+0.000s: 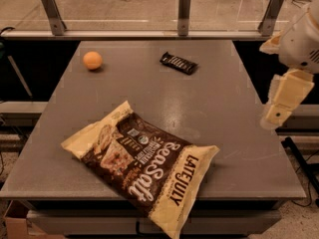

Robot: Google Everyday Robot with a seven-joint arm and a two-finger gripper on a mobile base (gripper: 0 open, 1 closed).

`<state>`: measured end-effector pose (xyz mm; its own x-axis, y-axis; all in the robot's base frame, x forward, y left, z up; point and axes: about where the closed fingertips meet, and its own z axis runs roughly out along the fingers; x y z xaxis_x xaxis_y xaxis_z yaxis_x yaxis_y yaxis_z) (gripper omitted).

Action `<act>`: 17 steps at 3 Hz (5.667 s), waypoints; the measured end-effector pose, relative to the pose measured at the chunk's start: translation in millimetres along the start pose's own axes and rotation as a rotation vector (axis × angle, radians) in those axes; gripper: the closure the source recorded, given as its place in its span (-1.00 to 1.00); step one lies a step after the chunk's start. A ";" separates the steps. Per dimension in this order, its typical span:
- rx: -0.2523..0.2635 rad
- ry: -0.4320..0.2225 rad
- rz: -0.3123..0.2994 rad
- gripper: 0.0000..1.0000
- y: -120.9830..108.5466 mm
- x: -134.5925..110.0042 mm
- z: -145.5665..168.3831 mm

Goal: Move rxbar chocolate near brown chip bag

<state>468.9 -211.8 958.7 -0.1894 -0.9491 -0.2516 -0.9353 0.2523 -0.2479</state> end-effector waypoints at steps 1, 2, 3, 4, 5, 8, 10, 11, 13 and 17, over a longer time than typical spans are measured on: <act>0.008 -0.098 -0.017 -1.00 -46.7 -23.4 48.3; 0.013 -0.213 0.007 -1.00 -94.8 -57.6 94.5; 0.027 -0.310 0.065 -1.00 -136.2 -96.8 132.3; 0.028 -0.398 0.194 -1.00 -180.1 -131.3 173.9; 0.016 -0.426 0.275 -1.00 -200.0 -142.3 199.2; -0.065 -0.432 0.377 0.27 -206.1 -148.7 234.5; -0.065 -0.432 0.377 1.00 -207.6 -150.2 228.8; -0.065 -0.432 0.377 1.00 -207.5 -150.2 228.8; -0.031 -0.515 0.092 1.00 -139.4 -155.5 141.6; -0.148 -0.547 -0.144 1.00 -52.9 -175.2 150.8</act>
Offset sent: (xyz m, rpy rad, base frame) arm 0.2136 0.0830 -0.0766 0.3498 -0.1029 0.0405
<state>596.6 -30.5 874.8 0.0873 -0.7269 -0.6811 -0.9796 0.0618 -0.1914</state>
